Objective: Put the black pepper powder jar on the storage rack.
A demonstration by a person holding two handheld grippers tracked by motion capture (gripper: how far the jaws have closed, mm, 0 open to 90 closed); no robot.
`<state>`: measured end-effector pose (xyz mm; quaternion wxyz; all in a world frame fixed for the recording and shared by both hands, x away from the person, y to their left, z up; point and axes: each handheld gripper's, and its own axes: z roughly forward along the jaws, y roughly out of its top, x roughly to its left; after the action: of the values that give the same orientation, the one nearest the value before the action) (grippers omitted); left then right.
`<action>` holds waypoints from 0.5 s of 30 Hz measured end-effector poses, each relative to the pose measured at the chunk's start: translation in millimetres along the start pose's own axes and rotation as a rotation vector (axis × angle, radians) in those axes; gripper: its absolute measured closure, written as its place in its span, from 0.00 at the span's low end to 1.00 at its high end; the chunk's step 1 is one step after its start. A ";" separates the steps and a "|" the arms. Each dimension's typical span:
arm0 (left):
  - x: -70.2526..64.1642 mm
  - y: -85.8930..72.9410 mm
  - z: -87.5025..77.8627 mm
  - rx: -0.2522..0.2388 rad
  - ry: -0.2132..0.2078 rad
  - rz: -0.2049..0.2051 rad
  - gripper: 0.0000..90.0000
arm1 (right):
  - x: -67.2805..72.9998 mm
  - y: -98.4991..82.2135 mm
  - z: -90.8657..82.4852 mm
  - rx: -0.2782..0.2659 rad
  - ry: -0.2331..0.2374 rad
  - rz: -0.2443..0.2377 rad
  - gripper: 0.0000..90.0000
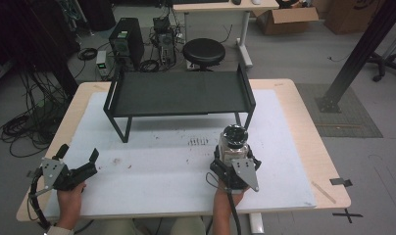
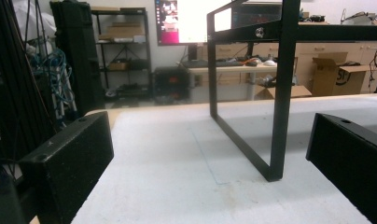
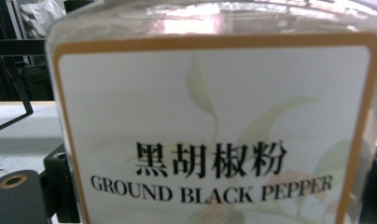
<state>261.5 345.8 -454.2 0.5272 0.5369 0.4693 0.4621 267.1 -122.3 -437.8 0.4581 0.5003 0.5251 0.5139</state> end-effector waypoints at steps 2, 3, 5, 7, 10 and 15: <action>0.0 0.0 0.0 0.000 0.000 0.000 0.01 | -0.1 -0.1 0.5 -0.001 0.001 0.000 0.10; 0.0 0.0 0.0 0.000 0.000 0.000 0.01 | -0.1 -0.2 0.6 -0.002 0.001 0.001 0.11; 0.0 0.0 0.0 0.000 0.000 0.000 0.01 | -0.3 -0.3 0.7 -0.009 0.005 0.003 0.13; 0.0 0.0 0.0 0.000 0.000 0.000 0.01 | -0.1 -0.2 0.8 -0.011 0.009 0.001 0.15; 0.1 0.0 -0.1 0.001 0.000 0.001 0.01 | 0.3 0.0 0.7 -0.014 0.011 -0.003 0.16; 0.0 0.0 0.0 0.000 0.000 0.001 0.01 | 0.9 0.5 -0.1 -0.025 0.016 -0.003 0.20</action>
<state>261.4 345.9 -454.2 0.5269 0.5372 0.4692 0.4621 266.9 -121.4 -437.3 0.4611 0.4895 0.5230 0.5237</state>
